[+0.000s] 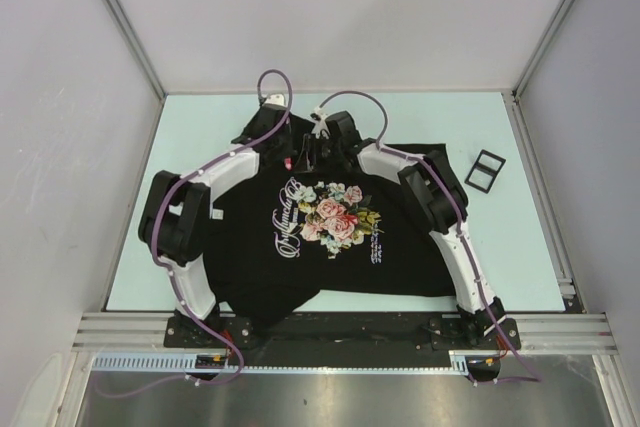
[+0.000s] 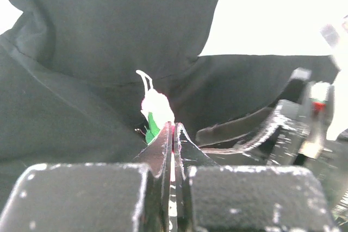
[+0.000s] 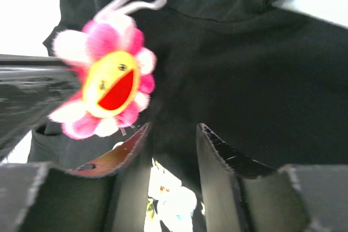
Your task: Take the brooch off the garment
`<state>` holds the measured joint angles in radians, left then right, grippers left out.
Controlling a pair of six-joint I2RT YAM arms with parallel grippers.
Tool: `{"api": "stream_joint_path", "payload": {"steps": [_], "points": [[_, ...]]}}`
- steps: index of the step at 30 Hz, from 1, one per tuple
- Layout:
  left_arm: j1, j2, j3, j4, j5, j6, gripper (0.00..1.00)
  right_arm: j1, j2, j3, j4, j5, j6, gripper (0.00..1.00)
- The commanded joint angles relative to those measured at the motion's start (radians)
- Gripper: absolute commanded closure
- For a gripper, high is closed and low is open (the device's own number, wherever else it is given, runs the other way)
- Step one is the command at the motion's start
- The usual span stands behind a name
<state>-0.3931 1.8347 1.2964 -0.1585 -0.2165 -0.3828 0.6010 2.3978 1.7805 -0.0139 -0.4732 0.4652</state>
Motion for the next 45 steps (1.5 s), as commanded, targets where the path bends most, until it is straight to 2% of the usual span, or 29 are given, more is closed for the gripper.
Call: {"api": "stream_joint_path", "payload": {"steps": [1, 10, 17, 24, 31, 35, 39, 45], "points": [[-0.010, 0.018, 0.029, 0.020, -0.014, 0.038, 1.00, -0.001, -0.092, -0.006, 0.017, 0.044, -0.111, 0.57], [-0.030, 0.067, 0.047, -0.012, -0.021, 0.078, 1.00, -0.041, -0.098, -0.021, 0.017, 0.077, -0.042, 0.56], [-0.081, 0.152, 0.162, -0.099, -0.055, 0.119, 0.98, -0.096, -0.117, -0.055, 0.034, 0.074, -0.028, 0.57], [-0.098, 0.140, 0.153, -0.096, -0.005, 0.128, 0.77, -0.119, -0.104, -0.046, 0.040, 0.042, -0.019, 0.57], [-0.095, 0.038, 0.044, -0.006, 0.026, 0.145, 0.56, -0.116, -0.094, -0.043, 0.095, -0.025, -0.005, 0.55], [-0.087, -0.024, -0.008, 0.043, 0.063, 0.124, 0.44, -0.110, -0.077, -0.035, 0.143, -0.082, 0.013, 0.42], [-0.058, -0.103, -0.092, 0.129, 0.127, 0.091, 0.34, -0.104, -0.054, -0.007, 0.141, -0.096, 0.012, 0.36], [-0.023, -0.169, -0.177, 0.226, 0.181, 0.056, 0.31, -0.083, -0.066, -0.009, 0.147, -0.082, -0.019, 0.25]]}}
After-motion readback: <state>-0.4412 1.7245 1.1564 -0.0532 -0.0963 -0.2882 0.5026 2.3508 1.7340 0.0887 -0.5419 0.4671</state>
